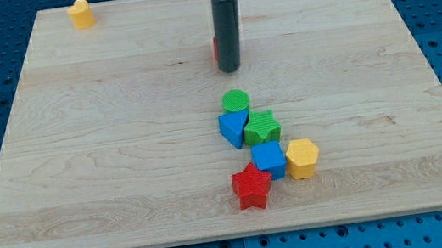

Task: Move the red circle closer to the yellow heart

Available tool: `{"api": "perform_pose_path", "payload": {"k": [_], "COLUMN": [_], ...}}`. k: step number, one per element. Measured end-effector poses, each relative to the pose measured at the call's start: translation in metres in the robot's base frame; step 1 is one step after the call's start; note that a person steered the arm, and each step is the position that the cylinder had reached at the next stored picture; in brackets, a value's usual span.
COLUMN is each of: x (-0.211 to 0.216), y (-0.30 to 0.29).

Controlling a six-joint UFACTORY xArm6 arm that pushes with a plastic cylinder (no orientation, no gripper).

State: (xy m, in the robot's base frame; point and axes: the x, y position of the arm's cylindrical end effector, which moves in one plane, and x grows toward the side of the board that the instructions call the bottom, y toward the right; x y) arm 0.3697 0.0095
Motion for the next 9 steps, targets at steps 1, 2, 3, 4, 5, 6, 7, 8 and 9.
{"api": "perform_pose_path", "payload": {"k": [1,2,3,4,5,6,7,8,9], "x": [-0.020,-0.020,-0.034,-0.043,-0.043,-0.043,-0.045,-0.057,-0.061], "y": [-0.008,0.017,0.047,0.059,0.056,0.033,0.010,-0.002,-0.022]}}
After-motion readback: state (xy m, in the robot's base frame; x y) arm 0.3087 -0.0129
